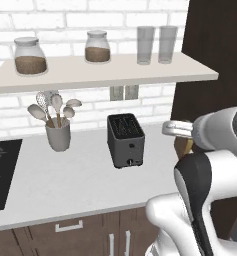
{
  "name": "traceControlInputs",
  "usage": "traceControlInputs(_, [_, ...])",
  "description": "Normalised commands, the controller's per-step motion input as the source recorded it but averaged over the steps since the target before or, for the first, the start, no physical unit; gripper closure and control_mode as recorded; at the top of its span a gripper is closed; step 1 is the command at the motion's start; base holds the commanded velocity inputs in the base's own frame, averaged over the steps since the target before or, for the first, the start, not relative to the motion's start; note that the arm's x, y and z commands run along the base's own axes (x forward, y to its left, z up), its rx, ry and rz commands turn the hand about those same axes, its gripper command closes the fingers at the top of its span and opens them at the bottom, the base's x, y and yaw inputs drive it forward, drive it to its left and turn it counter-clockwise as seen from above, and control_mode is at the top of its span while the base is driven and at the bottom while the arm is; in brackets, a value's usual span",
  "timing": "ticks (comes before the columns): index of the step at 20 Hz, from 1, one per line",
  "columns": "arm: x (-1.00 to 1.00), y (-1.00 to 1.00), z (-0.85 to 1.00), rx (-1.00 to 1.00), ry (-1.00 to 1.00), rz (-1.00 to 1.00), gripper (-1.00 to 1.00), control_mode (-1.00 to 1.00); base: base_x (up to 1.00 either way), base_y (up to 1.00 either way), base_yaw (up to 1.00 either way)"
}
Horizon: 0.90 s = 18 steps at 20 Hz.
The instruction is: Start the toaster. Once the lever pops up, take the bread to the plate on the dining counter.
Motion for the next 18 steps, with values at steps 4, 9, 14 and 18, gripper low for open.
traceControlInputs(4, [-0.01, 0.0, -0.13, -0.02, 0.0, -0.07, 1.0, -1.0, 0.0, 0.0, 0.0])
traceControlInputs(9, [-0.01, 0.0, -0.07, -0.01, 0.0, -0.03, 1.0, -1.0, 0.0, 0.0, 0.0])
traceControlInputs(14, [-0.02, 0.0, 0.0, 0.0, -0.01, -0.01, 1.0, 1.0, -0.17, 0.0, -0.14])
traceControlInputs(18, [0.0, 0.0, 0.0, 0.0, 0.0, 0.0, 1.0, 1.0, -0.32, 0.03, -0.48])
